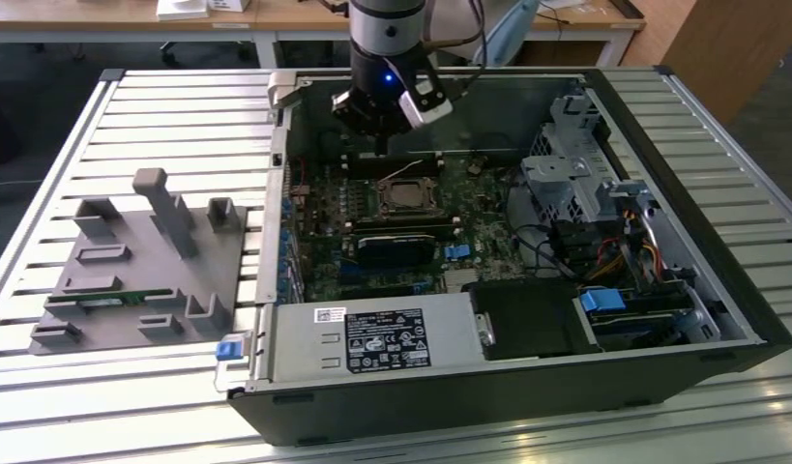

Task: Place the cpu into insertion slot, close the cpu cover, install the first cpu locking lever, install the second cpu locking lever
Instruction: 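Install the first cpu locking lever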

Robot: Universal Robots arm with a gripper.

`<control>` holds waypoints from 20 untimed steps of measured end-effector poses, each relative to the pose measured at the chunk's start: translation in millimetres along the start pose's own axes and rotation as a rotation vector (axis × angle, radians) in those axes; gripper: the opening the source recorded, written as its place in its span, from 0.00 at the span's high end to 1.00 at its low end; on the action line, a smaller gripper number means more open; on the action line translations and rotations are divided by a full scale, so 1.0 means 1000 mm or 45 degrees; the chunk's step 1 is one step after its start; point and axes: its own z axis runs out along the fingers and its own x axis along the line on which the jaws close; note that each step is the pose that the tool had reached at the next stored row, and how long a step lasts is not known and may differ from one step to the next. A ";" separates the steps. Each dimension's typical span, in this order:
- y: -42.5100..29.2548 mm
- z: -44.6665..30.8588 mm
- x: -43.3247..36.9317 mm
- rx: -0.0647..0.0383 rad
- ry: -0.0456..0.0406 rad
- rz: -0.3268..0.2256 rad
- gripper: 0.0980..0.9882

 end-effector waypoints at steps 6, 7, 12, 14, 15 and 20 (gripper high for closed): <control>-0.0005 0.0034 -0.0004 0.000 0.002 -0.010 0.98; -0.0006 0.0037 -0.0008 0.000 0.001 -0.010 0.98; -0.0007 0.0045 -0.0060 0.000 0.001 -0.010 0.98; -0.0008 0.0046 -0.0067 0.000 0.001 -0.010 0.98; -0.0007 0.0048 -0.0071 0.000 0.001 -0.010 0.98; -0.0008 0.0049 -0.0093 0.000 0.001 -0.010 0.98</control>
